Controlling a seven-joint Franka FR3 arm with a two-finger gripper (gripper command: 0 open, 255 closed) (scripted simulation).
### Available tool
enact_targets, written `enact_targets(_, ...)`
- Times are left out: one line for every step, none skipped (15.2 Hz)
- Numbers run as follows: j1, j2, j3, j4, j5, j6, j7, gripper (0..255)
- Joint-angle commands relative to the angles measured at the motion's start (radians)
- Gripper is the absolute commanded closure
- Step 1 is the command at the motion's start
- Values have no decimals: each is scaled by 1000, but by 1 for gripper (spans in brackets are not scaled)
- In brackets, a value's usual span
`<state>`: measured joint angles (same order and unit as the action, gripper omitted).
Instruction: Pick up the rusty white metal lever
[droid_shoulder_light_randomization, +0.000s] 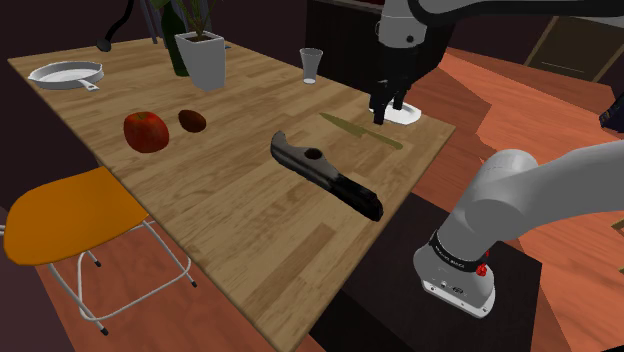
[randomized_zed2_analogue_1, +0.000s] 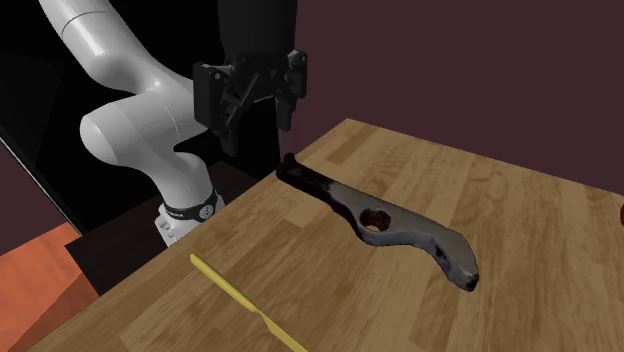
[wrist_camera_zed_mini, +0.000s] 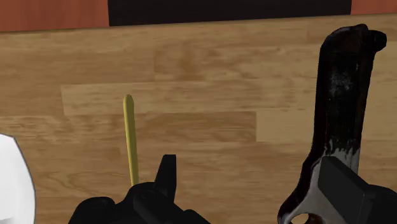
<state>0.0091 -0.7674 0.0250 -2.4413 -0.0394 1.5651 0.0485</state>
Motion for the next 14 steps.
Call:
enact_targets(0, 0, 0, 0, 0, 0, 0, 0)
enact_targets(6, -1, 16, -24, 14, 31, 23, 0)
enact_targets(12, 1, 32, -46, 28, 63, 46, 0)
enact_targets(19, 4, 49, -67, 42, 95, 68, 0)
enact_targets(25, 9, 67, -87, 56, 128, 91, 0)
enact_targets(32, 16, 84, -105, 70, 162, 113, 0)
enact_targets(39, 25, 102, -122, 83, 197, 136, 0)
enact_targets(45, 36, 120, -137, 96, 232, 158, 0)
enact_targets(51, 50, 139, -150, 109, 268, 181, 0)
enact_targets(58, 65, 158, -162, 121, 304, 203, 0)
enact_targets(64, 83, 177, -173, 132, 341, 226, 0)
enact_targets(69, 102, 196, -181, 142, 379, 249, 0)
enact_targets(74, 124, 215, -188, 151, 417, 272, 0)
enact_targets(79, 148, 236, -194, 159, 455, 295, 0)
